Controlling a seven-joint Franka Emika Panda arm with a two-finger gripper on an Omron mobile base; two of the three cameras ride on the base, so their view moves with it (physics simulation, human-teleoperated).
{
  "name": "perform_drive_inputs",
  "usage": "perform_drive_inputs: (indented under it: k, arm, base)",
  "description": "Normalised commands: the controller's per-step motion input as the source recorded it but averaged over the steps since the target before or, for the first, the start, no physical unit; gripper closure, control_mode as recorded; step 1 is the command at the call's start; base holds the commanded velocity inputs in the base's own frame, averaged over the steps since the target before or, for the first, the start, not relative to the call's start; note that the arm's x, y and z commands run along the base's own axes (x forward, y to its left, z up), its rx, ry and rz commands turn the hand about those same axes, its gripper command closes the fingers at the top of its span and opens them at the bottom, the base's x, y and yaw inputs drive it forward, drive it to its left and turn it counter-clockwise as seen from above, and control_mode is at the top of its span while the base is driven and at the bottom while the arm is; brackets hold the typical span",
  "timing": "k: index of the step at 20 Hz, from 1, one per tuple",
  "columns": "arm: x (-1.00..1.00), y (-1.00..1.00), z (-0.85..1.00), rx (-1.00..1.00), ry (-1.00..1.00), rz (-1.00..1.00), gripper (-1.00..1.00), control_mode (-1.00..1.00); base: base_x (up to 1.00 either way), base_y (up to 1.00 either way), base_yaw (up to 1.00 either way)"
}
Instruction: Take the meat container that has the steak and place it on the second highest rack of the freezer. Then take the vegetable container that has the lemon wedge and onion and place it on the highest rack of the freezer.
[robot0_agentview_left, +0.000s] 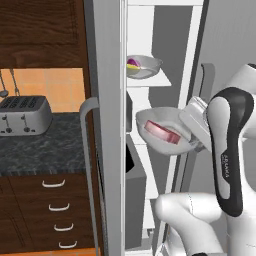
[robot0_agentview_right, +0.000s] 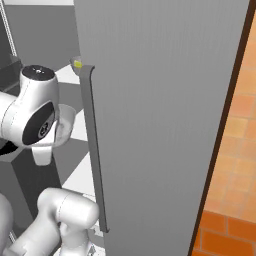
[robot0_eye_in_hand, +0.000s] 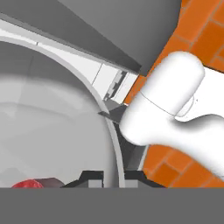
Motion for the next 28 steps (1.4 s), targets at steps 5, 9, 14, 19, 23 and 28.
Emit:
perform_drive_inputs:
  k: [5, 9, 14, 19, 23, 28]
  arm:
    - [0.83, 0.06, -0.24, 0.10, 0.00, -0.09, 1.00, -1.00]
    - [0.64, 0.38, -0.51, 0.03, 0.00, 0.00, 1.00, -1.00]
    - [0.78, 0.16, -0.19, 0.03, -0.06, 0.00, 1.00, -1.00]
    - [0.53, 0.12, -0.33, 0.00, -0.14, 0.00, 1.00, -1.00]
    - [0.56, 0.03, -0.45, 0.00, -0.14, -0.02, 1.00, -1.00]
    - [0.63, 0.02, -0.19, 0.00, -0.16, -0.07, 1.00, -1.00]
  base:
    - [0.00, 0.00, 0.00]
    - [0.00, 0.00, 0.00]
    - [0.00, 0.00, 0.00]
    - [0.00, 0.00, 0.00]
    - [0.00, 0.00, 0.00]
    - [0.00, 0.00, 0.00]
